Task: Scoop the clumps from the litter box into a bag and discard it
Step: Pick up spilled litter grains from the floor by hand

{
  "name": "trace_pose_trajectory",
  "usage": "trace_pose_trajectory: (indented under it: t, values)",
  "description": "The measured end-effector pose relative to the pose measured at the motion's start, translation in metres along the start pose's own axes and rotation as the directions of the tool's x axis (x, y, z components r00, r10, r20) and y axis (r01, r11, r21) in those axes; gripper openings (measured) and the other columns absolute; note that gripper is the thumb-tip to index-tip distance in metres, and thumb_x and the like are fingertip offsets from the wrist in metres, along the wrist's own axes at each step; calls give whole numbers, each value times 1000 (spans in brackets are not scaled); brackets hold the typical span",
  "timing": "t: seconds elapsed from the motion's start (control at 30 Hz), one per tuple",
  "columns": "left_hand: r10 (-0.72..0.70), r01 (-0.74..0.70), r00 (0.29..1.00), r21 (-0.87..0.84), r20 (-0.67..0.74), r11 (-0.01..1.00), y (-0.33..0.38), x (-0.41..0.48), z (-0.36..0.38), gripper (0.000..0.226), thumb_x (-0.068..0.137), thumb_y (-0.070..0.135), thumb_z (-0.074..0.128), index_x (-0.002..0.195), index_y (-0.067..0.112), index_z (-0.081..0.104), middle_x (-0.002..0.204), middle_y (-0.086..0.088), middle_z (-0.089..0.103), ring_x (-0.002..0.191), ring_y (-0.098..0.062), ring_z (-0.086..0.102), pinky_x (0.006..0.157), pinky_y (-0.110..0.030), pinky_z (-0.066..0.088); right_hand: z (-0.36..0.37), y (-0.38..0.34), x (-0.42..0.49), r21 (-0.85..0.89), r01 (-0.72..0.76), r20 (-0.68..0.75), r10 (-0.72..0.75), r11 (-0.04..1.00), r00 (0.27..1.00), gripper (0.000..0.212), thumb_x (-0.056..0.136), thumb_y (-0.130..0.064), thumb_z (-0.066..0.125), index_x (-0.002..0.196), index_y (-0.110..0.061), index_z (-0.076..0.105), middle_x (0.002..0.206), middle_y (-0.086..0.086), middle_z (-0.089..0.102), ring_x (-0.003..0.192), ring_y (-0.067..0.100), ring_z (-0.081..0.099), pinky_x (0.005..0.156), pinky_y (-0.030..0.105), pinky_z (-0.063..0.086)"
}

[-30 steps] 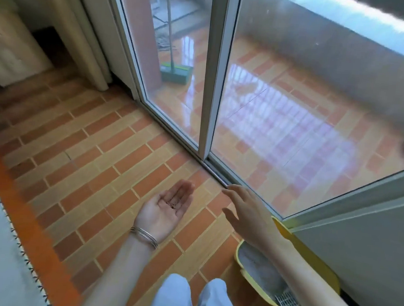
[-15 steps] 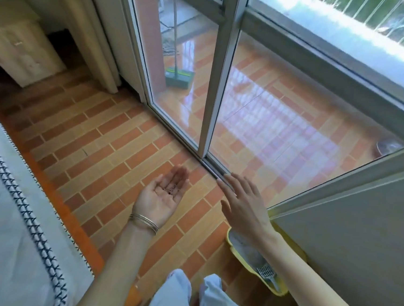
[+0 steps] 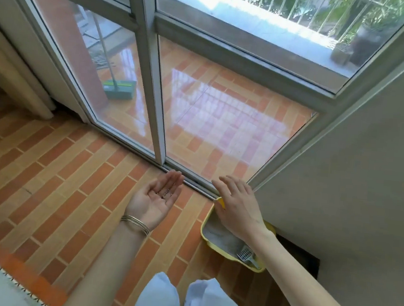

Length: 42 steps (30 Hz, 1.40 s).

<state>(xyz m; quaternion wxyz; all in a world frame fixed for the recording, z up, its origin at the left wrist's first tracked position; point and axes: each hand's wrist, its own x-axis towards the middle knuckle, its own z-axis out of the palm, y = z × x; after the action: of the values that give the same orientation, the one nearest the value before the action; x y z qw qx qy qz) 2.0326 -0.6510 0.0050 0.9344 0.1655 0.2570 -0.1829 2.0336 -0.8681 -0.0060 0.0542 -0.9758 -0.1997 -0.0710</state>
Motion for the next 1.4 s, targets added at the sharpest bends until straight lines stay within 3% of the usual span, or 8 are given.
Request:
trace_pose_trajectory:
  t: [0.1,0.23,0.4,0.6,0.67,0.8,0.97,1.4]
  values:
    - [-73,72,997,41,28,997,-16,16,16,73,28,1,91,97,-8,70,114,-21,64,107,-33,62,86,-46,51,-5,22,-13,8,-65,-40,65,998,997,50,70,-19,76,117,-14,60,116,9,63,105,29,60,91,42,48]
    - [-181,181,983,102,-7,978,-36,36,32,30,69,7,66,95,-8,70,121,-20,60,107,-32,61,85,-45,52,-11,37,-30,2,-173,-29,173,985,984,46,73,-18,74,116,-14,60,116,9,62,103,27,61,92,38,46]
    - [-313,299,948,176,60,938,-35,59,47,81,23,-3,91,101,-8,68,121,-21,60,107,-34,62,84,-48,52,-18,44,-39,-25,-345,-45,344,938,938,42,75,-20,72,116,-16,61,117,7,61,107,25,59,96,39,45]
    - [-524,483,851,346,30,804,-29,71,65,55,50,1,84,102,-9,68,121,-22,60,107,-35,61,85,-49,50,-25,17,-56,-23,-564,-127,557,826,821,37,78,-21,69,113,-13,63,113,8,62,106,25,59,95,41,46]
    - [-578,531,816,409,-11,742,-32,74,68,34,70,7,64,100,-8,68,122,-21,60,107,-35,61,86,-49,49,-23,3,-67,0,-656,-137,650,755,748,35,83,-25,56,116,-13,62,116,8,61,109,26,58,97,43,46]
    - [-714,638,698,491,-44,593,-49,74,66,56,52,0,82,104,-9,67,123,-22,59,109,-35,60,89,-50,48,-19,-31,-106,32,-806,-141,801,590,581,44,86,-32,36,119,-14,61,118,7,60,112,23,55,98,40,44]
    - [-782,706,593,593,-194,388,-97,51,55,38,96,13,35,111,-6,64,122,-20,60,105,-31,63,87,-45,50,-20,-74,-167,56,-930,-154,924,362,350,40,86,-28,42,119,-14,60,118,7,60,111,23,56,96,40,44]
    - [-837,628,267,745,-477,-225,-215,-72,1,41,96,17,31,110,-2,65,112,-17,66,105,-27,63,95,-37,48,-25,-212,-308,106,-971,-167,958,-216,-232,39,85,-24,61,123,-16,58,124,1,55,110,20,55,88,34,51]
